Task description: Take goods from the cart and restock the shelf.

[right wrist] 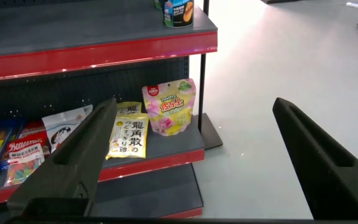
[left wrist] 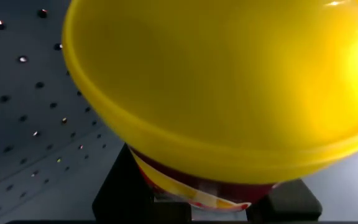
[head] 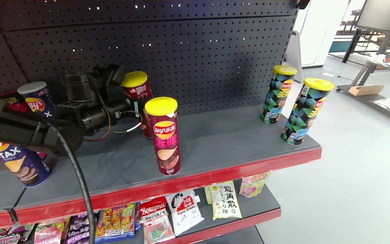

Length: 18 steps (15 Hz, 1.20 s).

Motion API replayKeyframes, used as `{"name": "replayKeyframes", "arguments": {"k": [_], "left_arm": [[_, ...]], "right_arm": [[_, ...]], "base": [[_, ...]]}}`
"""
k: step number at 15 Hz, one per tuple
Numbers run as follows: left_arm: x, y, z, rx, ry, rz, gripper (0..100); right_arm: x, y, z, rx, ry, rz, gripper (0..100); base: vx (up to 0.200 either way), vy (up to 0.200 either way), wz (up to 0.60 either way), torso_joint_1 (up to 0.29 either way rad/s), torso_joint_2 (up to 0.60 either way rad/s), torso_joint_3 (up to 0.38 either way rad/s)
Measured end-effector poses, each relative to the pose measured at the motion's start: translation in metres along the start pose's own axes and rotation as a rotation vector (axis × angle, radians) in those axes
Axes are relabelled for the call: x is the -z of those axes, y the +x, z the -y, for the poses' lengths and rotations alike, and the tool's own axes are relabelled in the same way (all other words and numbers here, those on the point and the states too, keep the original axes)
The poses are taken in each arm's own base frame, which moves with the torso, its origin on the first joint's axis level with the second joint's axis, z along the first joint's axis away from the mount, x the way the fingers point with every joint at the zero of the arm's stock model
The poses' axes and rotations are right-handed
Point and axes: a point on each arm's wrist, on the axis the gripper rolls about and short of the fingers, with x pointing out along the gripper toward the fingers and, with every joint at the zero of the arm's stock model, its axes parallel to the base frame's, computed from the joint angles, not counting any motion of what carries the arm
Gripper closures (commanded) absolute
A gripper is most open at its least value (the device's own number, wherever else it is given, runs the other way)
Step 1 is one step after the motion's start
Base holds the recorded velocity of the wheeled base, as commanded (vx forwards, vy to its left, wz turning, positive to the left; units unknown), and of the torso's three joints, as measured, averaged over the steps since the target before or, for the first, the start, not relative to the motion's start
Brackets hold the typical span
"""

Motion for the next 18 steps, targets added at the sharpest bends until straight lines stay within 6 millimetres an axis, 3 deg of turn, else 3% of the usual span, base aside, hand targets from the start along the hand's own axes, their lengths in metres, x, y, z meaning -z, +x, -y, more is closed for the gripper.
{"name": "replayKeyframes", "arguments": {"k": [4,8,18], "left_arm": [[0.009,0.021,0.004,0.022,-0.014,-0.02,100],[0.005,0.035,0.009,0.041,-0.012,-0.016,100],[0.005,0.054,0.014,0.019,-0.004,-0.006,100]], "right_arm": [[0.0,0.0,0.0,0.001,0.0,0.0,0],[0.0,0.0,0.0,0.001,0.0,0.0,0],[0.0,0.0,0.0,0.001,0.0,0.0,0]], "base": [[0.0,0.0,0.0,0.0,0.0,0.0],[0.0,0.0,0.0,0.0,0.0,0.0],[0.0,0.0,0.0,0.0,0.0,0.0]]}}
